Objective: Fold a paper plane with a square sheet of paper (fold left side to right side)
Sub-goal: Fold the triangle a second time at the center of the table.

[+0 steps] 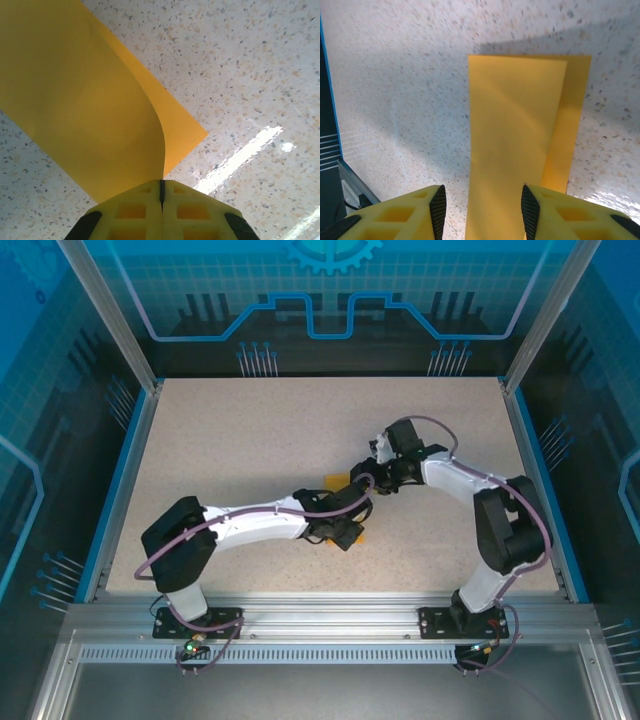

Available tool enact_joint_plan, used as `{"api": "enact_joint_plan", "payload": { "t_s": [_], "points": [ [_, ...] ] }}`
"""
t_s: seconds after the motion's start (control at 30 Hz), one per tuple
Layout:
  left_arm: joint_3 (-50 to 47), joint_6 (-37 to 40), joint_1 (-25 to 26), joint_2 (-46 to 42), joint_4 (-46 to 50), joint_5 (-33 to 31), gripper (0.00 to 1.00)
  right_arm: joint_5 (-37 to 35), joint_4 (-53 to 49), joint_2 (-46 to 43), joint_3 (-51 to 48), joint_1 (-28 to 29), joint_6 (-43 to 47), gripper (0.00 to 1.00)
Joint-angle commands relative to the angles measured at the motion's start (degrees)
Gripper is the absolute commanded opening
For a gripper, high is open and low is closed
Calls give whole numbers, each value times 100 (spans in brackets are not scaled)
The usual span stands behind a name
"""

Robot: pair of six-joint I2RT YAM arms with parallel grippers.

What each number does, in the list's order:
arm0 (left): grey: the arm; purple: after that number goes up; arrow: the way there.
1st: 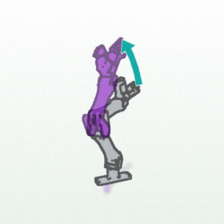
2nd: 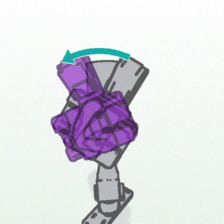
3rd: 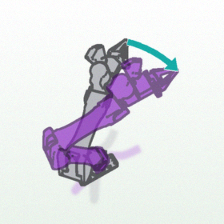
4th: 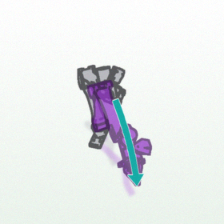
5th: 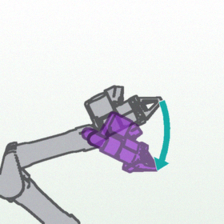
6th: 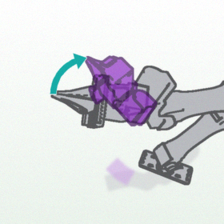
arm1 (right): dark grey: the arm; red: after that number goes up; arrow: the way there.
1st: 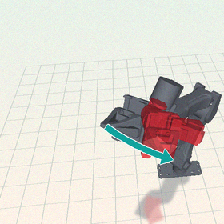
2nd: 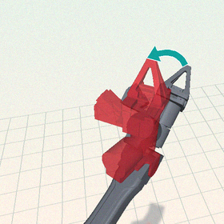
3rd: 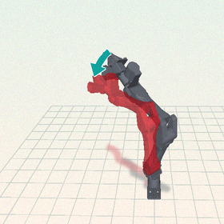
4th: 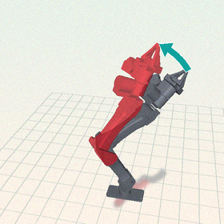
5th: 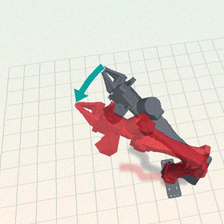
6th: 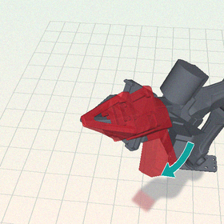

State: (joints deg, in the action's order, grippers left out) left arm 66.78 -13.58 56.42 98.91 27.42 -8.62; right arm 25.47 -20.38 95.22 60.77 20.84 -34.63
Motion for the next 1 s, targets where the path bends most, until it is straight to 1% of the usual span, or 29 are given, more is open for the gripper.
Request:
{"api": "enact_joint_plan", "payload": {
  "t_s": [0.0, 0.03, 0.13, 0.23, 0.43, 0.5, 0.63, 0.77, 0.97],
  "points": [
    [-244, -140, -284, -322, -339, 854, 4, -387, -3, -635, -263, -124, 156, 51],
    [-296, -175, -368, -357, -400, 1000, 4, -466, 23, -803, -378, -133, 159, 53],
    [-484, -271, -652, -459, -569, 1429, 5, -577, 120, -1297, -867, -135, 160, 52],
    [-625, -342, -901, -504, -674, 1800, 5, -595, 267, -1723, -1436, -28, 131, 43],
    [-737, -352, -1244, -488, -672, 2044, 7, -895, 624, -2258, -2376, 498, -168, 24],
    [-729, -338, -1317, -454, -648, 2069, 6, -969, 840, -2257, -2597, 682, -348, 16],
    [-660, -287, -1425, -384, -538, 1998, 6, -1165, 1073, -2049, -2722, 1123, -567, 5],
    [-621, -241, -1510, -312, -454, 1871, 6, -1372, 1133, -1699, -2615, 1420, -648, 0],
    [-553, -171, -1581, -152, -413, 1777, 6, -1473, 1015, -1275, -2371, 1572, -602, 0]
  ]
}}
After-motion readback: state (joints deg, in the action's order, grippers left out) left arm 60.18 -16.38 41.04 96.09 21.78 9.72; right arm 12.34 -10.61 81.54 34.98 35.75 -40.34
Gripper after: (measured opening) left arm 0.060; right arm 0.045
